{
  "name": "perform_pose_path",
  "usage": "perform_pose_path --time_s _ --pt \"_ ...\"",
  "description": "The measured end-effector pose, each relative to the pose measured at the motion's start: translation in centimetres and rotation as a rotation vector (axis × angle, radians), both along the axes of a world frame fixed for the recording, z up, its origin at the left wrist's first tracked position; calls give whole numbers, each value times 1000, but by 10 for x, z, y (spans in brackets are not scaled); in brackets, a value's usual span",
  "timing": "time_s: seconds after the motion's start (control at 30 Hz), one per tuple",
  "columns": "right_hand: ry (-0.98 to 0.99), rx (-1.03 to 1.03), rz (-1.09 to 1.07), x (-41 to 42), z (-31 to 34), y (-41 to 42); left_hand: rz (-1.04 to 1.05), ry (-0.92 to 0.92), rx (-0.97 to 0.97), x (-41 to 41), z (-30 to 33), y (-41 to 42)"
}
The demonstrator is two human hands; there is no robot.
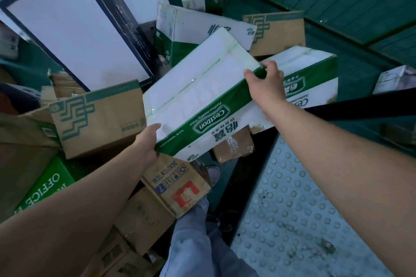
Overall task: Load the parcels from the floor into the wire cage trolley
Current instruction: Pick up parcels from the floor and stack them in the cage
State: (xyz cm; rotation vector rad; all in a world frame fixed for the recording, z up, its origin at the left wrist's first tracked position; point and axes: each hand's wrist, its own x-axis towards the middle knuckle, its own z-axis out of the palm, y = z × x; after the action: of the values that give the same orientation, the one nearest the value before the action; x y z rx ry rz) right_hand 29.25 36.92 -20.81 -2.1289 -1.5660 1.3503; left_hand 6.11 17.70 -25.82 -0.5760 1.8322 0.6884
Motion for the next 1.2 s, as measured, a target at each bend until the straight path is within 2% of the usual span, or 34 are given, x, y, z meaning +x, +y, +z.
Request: perform_pose_path --time_s 0.1,0.2,0.33,0.43,0.5,0.67,0.77,0.97,1.1,1.2 --pt "23 -10 -33 22 22 -24 0 56 -14 6 17 -14" --pt "7 -22 -62 52 45 -52 -128 180 -57 16 54 -23" --pt "-20 -50 -64 97 74 -101 -196 271 -49 30 96 -39" --pt "-14 -116 -86 125 85 -134 -317 309 -14 36 101 -46" --pt "51 -183 -180 153 89 -162 -428 345 -1 47 98 -53" --pt "167 -280 -403 223 97 -237 -655 313 4 111 135 -62" --pt "180 -293 -526 267 116 -281 -804 288 -13 157 150 -66" --pt "135 -312 -800 356 167 -368 -1137 287 83 258 206 -71" --pt "87 -287 -793 402 218 -417 -1273 314 158 320 250 -73" --pt "93 -272 -839 434 256 -458 -1279 113 292 360 286 -75"
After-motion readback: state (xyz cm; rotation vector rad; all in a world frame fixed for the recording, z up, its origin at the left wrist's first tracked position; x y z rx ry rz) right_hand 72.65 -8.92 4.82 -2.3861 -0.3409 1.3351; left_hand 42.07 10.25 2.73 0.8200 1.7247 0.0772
